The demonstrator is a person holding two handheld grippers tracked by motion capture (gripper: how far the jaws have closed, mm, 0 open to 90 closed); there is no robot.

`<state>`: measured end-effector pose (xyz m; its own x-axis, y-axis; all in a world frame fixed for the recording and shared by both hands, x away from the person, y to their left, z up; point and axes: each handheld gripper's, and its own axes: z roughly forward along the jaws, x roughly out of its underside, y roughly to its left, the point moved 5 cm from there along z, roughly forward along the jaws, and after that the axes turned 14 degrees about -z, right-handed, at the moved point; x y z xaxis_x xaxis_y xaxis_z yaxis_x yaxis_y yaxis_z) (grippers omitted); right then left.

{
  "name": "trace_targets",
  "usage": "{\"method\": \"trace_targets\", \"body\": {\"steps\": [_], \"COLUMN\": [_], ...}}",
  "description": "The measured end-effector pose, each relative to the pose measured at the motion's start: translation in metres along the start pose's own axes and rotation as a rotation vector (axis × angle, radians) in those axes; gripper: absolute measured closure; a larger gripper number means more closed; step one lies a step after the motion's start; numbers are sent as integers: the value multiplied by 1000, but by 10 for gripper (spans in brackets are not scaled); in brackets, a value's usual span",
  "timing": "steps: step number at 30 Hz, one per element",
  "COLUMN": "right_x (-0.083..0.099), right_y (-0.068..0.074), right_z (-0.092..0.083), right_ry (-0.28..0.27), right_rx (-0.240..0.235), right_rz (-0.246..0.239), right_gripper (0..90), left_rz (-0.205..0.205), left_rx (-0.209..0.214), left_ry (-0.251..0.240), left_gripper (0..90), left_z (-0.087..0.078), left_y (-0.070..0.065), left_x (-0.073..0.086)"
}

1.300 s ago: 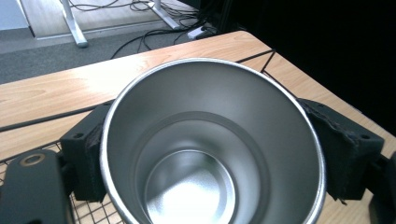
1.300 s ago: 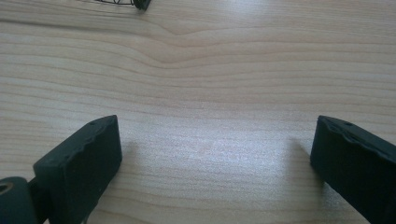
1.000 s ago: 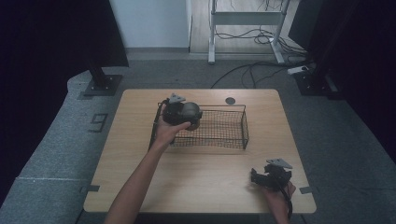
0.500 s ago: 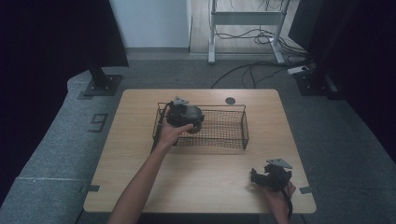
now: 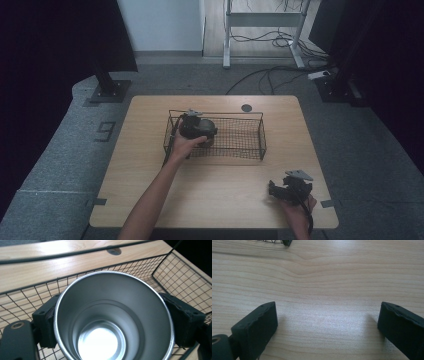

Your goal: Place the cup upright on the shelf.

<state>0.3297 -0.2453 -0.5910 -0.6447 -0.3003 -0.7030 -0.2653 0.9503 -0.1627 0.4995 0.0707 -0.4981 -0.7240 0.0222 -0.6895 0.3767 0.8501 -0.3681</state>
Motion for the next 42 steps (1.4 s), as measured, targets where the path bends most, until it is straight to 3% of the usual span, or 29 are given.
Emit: {"method": "trace_targets", "body": {"steps": [4,25,37,42], "right_x": [0,0,0,0], "right_y": [0,0,0,0], "right_z": [0,0,0,0], "right_ry": [0,0,0,0], "right_rx": [0,0,0,0], "right_rz": [0,0,0,0], "right_gripper": [26,26,25,26], "left_rz": [-23,-33,-37,-40], "left_rx": [1,-39,-63,-57], "left_ry": [26,86,87,39], "left_gripper": [145,142,138,95], "left_z": [6,19,19,11], "left_y": [4,12,12,7], "left_x": [5,17,17,11]}}
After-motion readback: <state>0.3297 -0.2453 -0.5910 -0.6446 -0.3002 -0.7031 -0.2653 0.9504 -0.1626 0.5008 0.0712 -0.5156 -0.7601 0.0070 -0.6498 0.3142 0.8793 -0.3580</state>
